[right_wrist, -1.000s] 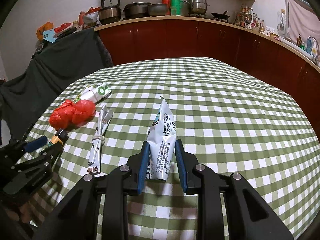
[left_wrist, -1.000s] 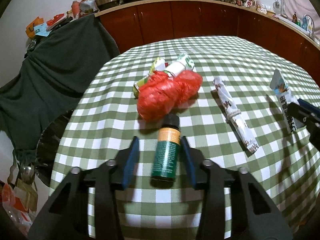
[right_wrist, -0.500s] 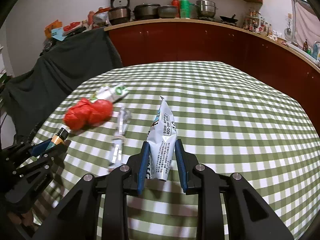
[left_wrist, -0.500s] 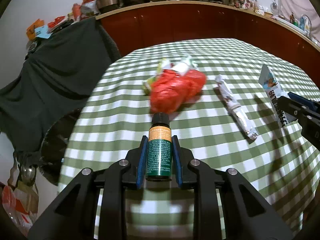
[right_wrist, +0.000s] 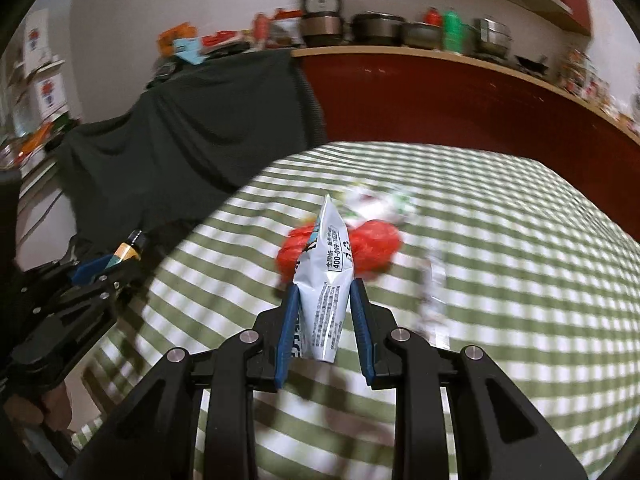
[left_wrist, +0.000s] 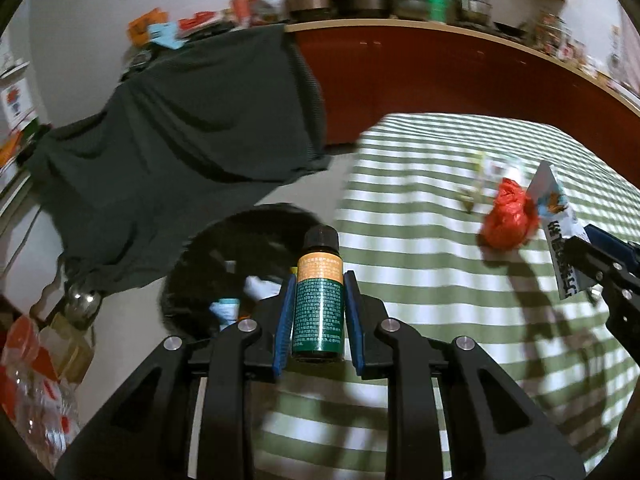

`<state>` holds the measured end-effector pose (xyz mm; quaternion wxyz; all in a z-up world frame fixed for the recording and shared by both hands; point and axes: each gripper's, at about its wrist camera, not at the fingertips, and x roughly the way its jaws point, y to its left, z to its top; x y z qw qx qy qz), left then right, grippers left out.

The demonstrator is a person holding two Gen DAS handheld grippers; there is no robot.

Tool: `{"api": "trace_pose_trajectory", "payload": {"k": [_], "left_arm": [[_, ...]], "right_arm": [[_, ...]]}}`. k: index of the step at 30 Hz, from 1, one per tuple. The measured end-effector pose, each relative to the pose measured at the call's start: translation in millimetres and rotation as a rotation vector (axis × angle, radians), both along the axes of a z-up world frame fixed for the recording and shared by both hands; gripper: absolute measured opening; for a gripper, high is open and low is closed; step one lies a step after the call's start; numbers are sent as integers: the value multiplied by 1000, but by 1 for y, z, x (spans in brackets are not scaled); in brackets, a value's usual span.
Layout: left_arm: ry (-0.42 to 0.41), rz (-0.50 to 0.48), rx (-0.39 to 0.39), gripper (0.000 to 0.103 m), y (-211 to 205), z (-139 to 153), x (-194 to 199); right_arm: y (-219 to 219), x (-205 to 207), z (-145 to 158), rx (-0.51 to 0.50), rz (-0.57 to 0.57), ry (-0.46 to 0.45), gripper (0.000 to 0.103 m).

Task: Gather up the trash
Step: 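Carry the can and wrapper over the bin and open both grippers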

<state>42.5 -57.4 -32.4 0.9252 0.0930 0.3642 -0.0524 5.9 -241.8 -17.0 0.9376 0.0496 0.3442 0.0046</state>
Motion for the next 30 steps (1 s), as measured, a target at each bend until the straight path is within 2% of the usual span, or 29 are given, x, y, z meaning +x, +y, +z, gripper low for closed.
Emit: {"api": "trace_pose_trajectory", "payload": {"k": [6,14,30], "left_arm": [[-18,107,6,23,52,4,18],[3,191,3,23,96,-10,40],[20,237,-23,24,120,-23,81]], "right_arm": [[54,33,8,13,108,-27,28],[109,69,11,6,209,-27,28],[153,115,-12,6,277,52,28]]}}
